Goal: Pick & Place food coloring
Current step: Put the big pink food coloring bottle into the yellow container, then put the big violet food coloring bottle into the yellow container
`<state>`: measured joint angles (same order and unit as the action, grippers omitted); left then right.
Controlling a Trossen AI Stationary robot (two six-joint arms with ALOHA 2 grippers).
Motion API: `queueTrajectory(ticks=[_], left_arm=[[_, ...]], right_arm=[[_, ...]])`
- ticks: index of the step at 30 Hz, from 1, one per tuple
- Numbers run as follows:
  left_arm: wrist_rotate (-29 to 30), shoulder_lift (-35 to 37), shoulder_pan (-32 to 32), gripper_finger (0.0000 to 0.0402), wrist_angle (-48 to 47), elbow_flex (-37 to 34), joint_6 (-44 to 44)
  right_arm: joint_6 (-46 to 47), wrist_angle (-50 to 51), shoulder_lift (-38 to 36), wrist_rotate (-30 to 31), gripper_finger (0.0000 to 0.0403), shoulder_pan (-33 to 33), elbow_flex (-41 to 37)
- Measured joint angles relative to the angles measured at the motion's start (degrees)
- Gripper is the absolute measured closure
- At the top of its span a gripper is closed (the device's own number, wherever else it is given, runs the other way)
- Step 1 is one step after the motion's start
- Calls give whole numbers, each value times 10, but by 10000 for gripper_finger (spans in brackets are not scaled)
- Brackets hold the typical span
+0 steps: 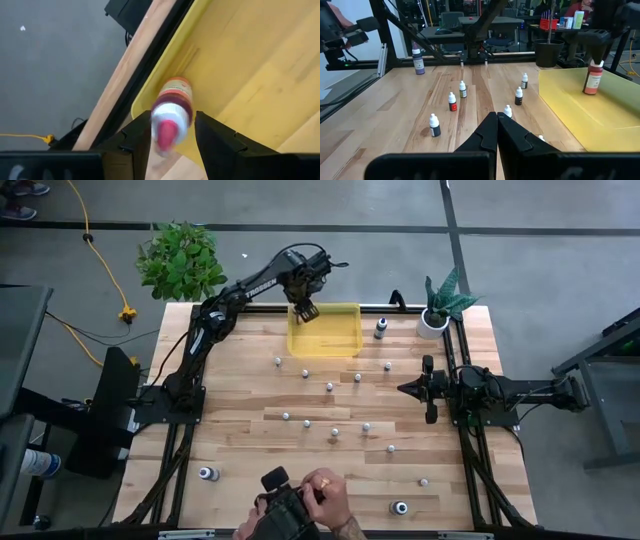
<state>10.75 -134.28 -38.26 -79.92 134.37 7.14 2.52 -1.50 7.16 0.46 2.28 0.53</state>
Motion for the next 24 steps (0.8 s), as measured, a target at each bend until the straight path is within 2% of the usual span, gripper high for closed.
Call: queueTrajectory(ticks=[12,20,24], left_arm=[[18,68,3,121,51,6,12],[18,157,25,109,19,6,-16],[-19,201,53,110,-32,6,-62]], right_arm=[[0,0,0,0,402,0,0],[0,0,0,0,402,0,0],[0,0,0,0,402,0,0]])
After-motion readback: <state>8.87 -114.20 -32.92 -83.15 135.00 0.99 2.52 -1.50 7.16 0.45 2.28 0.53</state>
